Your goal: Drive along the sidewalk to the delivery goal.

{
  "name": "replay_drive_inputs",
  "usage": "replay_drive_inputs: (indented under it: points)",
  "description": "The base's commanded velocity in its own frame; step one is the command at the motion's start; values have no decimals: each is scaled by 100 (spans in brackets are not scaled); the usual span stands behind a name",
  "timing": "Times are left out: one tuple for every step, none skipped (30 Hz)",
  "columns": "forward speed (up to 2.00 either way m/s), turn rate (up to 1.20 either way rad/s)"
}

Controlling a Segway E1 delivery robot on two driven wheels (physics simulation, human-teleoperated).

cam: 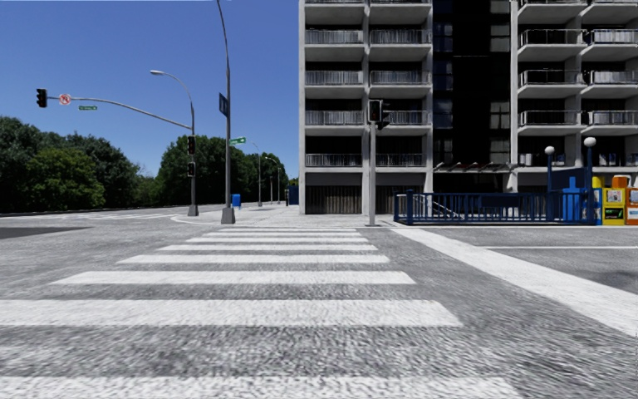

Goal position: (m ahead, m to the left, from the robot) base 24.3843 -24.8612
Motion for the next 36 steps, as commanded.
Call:
replay_drive_inputs:
  points:
    - [200, 0]
    - [200, 0]
    - [200, 0]
    - [200, 0]
    - [200, 0]
    - [200, 0]
    - [200, 0]
    - [200, 0]
    - [200, 0]
    - [200, 0]
    - [200, 0]
    - [200, 0]
    - [200, 0]
    - [200, 0]
    - [200, 0]
    - [200, 0]
    - [200, 0]
    - [200, 0]
    - [200, 0]
    - [200, 0]
    - [200, 0]
    - [200, 0]
    - [200, 0]
    - [200, 0]
    - [200, 0]
    - [200, 0]
    - [200, 0]
    - [200, 0]
    - [200, 0]
    - [200, 0]
    - [200, 0]
    - [200, 0]
    - [200, 0]
    - [200, 0]
    - [200, 0]
    - [200, 0]
